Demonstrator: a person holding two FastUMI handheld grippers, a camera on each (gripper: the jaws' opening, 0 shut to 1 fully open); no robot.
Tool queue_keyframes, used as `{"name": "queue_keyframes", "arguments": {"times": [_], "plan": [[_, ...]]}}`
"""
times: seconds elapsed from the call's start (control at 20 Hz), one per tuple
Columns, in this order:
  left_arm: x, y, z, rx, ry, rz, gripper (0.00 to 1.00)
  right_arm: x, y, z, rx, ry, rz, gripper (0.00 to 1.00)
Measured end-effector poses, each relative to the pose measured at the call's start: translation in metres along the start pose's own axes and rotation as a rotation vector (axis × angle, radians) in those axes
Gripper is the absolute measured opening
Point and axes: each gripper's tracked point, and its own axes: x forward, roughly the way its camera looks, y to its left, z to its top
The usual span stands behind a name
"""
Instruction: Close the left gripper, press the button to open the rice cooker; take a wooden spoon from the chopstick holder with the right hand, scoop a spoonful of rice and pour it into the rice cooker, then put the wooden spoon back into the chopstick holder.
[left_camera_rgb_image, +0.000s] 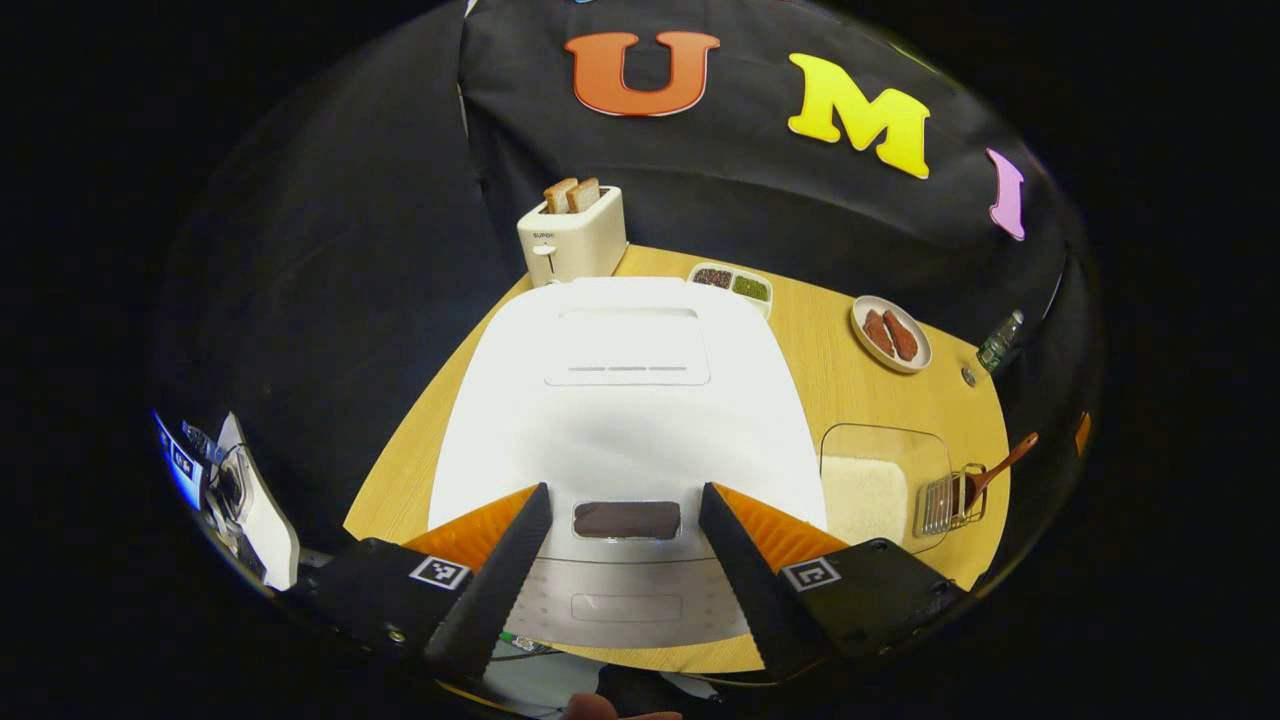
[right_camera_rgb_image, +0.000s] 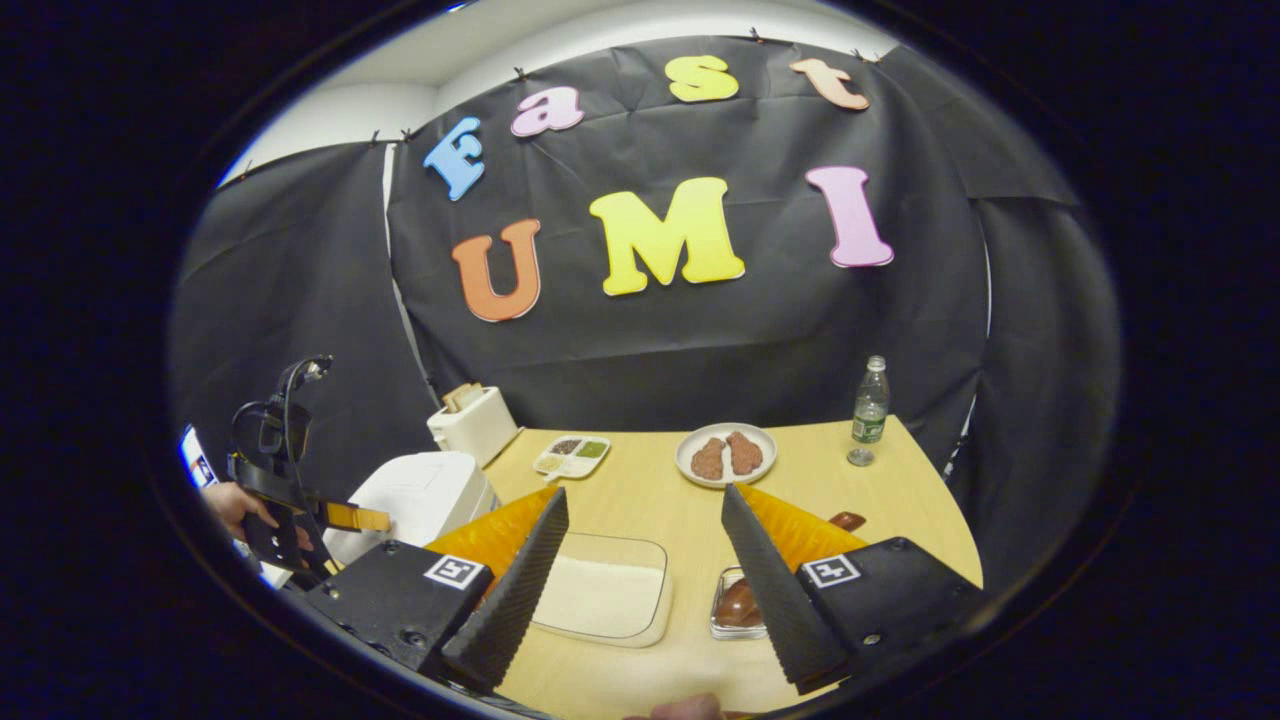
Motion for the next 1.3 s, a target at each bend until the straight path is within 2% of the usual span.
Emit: {"name": "queue_keyframes", "arguments": {"times": [0.25,0.5,0.65,0.8,1.05,1.3], "plan": [[-0.037,-0.012,0.029,-0.024,-0.153,-0.059,0.95,-0.032,0.011,0.013,-0.024,-0.053,-0.044,1.0],[-0.151,-0.018,0.056,0.049,-0.444,-0.13,0.95,-0.092,0.034,0.037,-0.034,-0.17,-0.12,1.0],[-0.218,-0.018,0.045,0.086,-0.592,-0.178,0.95,-0.14,0.057,0.035,-0.04,-0.202,-0.149,1.0],[-0.267,-0.016,0.015,0.105,-0.688,-0.221,0.95,-0.186,0.078,0.029,-0.05,-0.236,-0.16,1.0],[-0.32,-0.016,-0.024,0.121,-0.767,-0.272,0.94,-0.251,0.096,0.018,-0.053,-0.263,-0.196,1.0],[-0.344,-0.028,-0.044,0.127,-0.826,-0.318,0.94,-0.289,0.1,0.01,-0.079,-0.281,-0.241,0.98]]}}
